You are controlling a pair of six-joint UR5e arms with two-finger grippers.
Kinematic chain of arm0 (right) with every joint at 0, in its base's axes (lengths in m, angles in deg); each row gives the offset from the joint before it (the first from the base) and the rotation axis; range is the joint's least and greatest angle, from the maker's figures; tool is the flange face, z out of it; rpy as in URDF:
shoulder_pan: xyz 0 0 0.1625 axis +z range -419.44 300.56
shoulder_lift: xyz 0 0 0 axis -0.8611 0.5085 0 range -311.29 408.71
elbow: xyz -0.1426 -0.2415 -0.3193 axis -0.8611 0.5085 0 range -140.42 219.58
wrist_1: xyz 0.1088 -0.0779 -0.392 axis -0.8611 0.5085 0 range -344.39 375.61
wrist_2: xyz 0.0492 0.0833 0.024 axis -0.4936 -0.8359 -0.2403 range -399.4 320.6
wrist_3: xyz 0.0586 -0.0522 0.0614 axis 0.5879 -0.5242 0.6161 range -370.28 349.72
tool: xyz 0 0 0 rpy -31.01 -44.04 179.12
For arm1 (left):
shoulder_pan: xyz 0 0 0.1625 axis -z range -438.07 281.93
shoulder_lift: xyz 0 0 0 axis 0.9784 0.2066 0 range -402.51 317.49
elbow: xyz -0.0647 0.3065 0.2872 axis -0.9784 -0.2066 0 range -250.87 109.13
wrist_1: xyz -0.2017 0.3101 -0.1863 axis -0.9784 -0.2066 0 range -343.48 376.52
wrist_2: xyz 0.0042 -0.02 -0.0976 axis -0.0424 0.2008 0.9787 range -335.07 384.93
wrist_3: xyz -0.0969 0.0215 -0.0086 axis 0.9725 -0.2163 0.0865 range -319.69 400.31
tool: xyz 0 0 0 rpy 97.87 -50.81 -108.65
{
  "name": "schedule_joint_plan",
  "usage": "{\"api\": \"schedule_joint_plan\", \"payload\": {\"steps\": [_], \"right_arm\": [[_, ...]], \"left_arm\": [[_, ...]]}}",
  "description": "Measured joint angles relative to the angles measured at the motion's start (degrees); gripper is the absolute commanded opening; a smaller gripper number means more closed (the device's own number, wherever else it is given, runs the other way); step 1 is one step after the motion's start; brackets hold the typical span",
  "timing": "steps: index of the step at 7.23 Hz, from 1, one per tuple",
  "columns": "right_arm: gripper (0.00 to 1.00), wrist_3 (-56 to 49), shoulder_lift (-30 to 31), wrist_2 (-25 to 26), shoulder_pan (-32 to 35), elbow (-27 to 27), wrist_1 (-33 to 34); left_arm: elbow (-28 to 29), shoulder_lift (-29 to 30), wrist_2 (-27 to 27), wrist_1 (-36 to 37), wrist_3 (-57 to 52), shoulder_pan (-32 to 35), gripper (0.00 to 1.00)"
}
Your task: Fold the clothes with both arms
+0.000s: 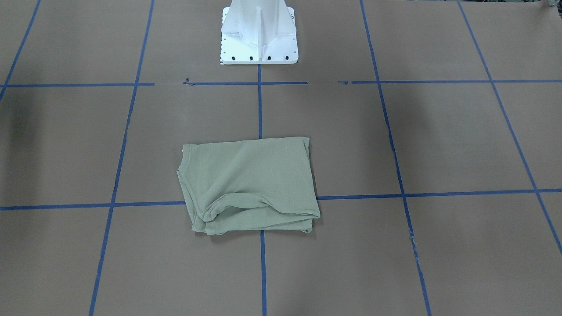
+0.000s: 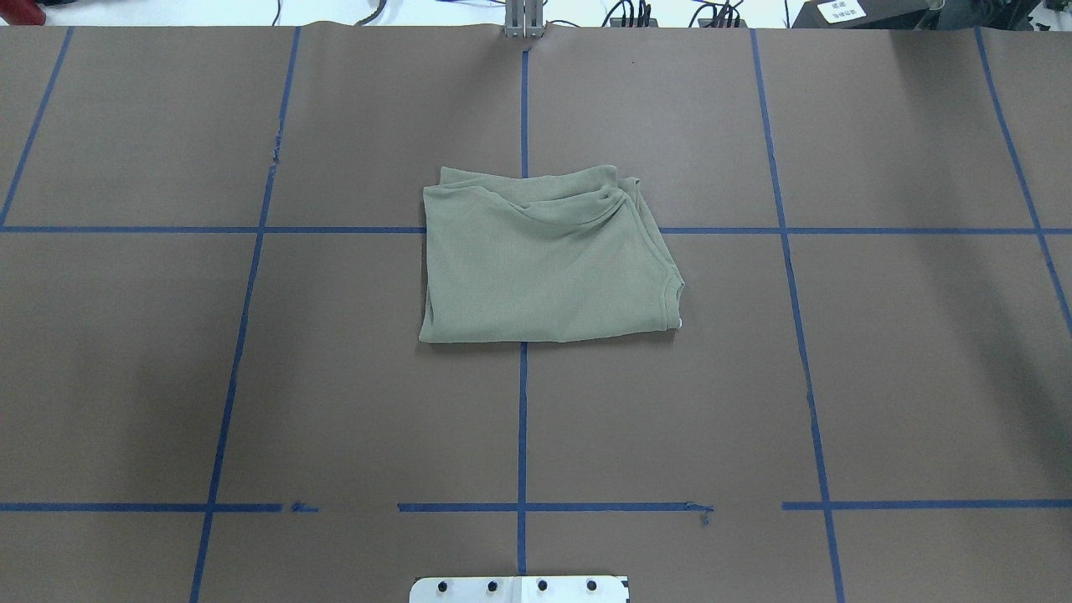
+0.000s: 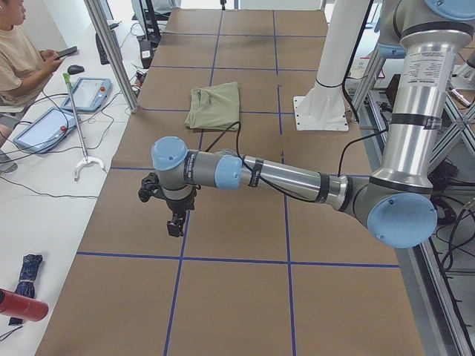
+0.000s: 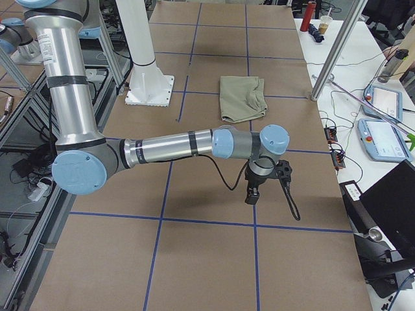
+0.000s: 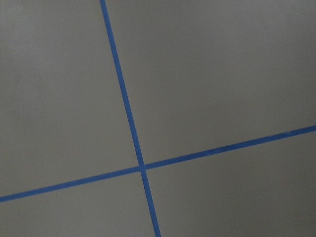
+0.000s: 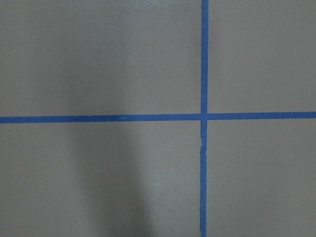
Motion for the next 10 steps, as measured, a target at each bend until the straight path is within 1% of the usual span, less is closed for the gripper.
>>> {"api": "schedule_joint_plan", "payload": {"steps": [1,4,10], "right_arm": [[1.00,0.0,0.9,0.1,-0.2,-1.0,-0.1],[1.00,0.2,1.5,-0.2,-0.5,-1.9,-0.2],[1.00,1.0,1.0,-0.4,-1.9,-2.2,-0.3]], "left_arm": [[-0.7,-1.4,1.0,0.0,0.1,-0.2,1.00],[-1.0,-1.7,4.2,0.6,0.1,-0.6,1.00],[-1.3,-1.3,5.0,0.8,0.0,-0.6,1.00]]}}
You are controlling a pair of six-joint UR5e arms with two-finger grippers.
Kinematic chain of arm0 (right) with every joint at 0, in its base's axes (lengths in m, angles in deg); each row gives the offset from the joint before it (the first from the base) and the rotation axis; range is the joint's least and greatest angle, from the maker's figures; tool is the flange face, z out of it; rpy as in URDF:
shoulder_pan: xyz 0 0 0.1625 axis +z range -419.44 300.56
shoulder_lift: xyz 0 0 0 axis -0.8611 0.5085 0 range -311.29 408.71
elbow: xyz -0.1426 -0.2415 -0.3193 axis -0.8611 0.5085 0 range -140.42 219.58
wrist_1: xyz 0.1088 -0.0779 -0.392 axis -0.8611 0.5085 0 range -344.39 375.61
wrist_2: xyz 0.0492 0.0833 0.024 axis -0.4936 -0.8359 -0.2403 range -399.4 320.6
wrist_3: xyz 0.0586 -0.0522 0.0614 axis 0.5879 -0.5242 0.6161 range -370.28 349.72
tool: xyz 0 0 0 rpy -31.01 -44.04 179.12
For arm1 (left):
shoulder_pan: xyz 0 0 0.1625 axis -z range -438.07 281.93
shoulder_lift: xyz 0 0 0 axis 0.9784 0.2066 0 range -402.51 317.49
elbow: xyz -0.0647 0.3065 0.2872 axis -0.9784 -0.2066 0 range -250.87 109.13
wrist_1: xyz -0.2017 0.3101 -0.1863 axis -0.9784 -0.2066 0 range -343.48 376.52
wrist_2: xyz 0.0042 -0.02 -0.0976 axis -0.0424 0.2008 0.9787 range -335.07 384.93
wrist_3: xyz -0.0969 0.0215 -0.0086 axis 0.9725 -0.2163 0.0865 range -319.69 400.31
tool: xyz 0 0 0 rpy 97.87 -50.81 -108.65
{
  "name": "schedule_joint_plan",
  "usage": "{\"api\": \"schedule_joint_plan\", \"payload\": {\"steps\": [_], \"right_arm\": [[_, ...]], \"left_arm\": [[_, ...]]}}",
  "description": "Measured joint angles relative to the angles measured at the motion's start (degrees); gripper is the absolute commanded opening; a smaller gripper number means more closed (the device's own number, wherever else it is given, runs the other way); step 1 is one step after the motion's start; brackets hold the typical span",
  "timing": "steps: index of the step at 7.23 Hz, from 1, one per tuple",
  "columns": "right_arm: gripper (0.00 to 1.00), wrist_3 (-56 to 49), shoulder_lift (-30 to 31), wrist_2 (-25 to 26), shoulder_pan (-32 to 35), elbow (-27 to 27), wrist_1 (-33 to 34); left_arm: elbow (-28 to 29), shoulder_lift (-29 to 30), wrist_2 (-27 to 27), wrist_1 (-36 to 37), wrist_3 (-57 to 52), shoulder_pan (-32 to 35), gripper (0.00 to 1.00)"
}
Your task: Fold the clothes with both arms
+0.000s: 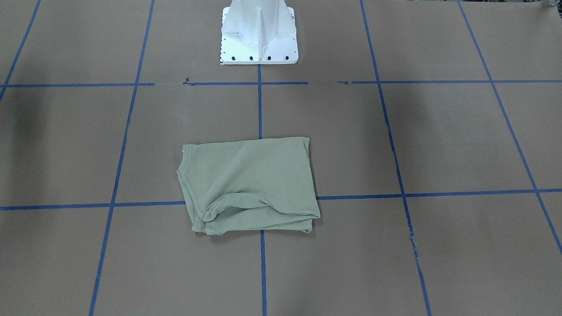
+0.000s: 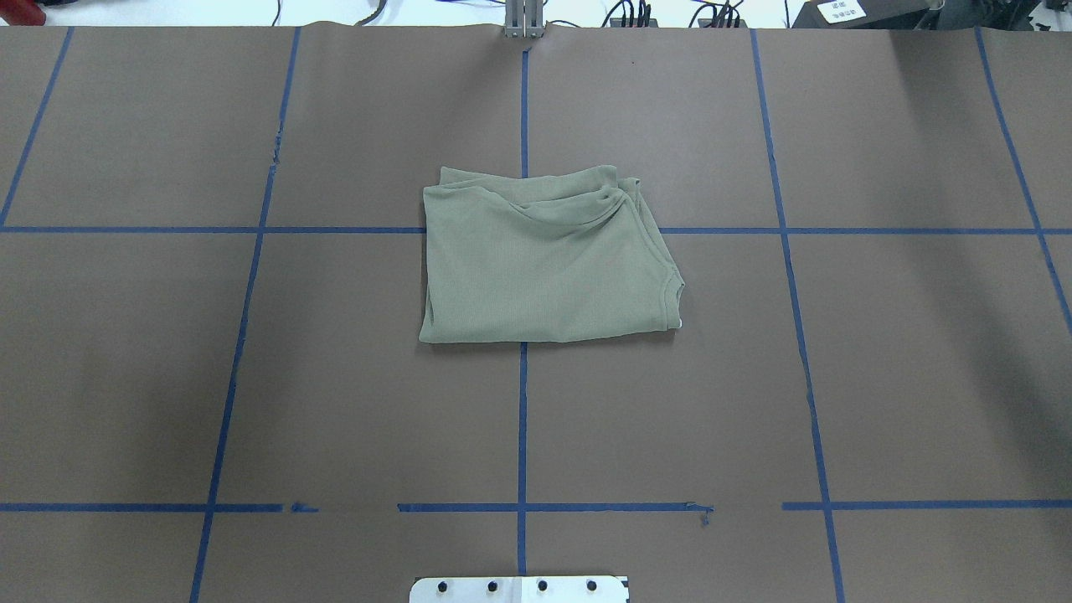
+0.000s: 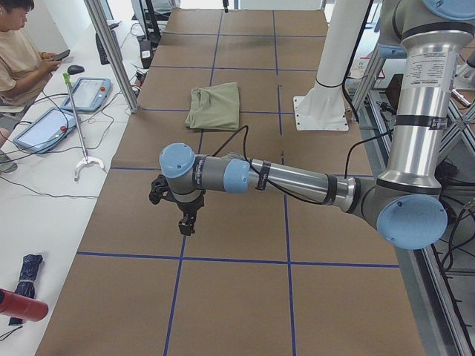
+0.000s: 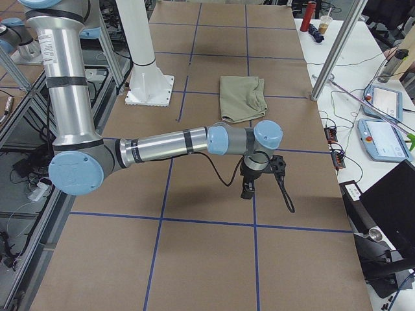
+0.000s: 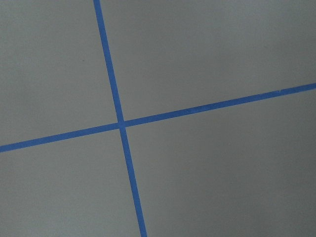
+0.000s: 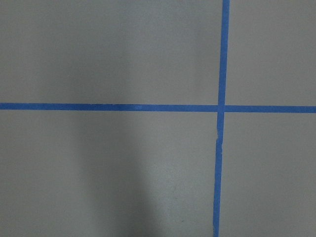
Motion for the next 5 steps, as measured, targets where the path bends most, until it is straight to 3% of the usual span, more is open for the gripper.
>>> {"api": "schedule_joint_plan", "payload": {"steps": [5], "right_arm": [[1.00,0.1,-0.3,0.1,-0.9,-0.2,-0.1]], "left_arm": [[-0.5,0.0,1.4,0.1,0.1,0.0,1.00]]}}
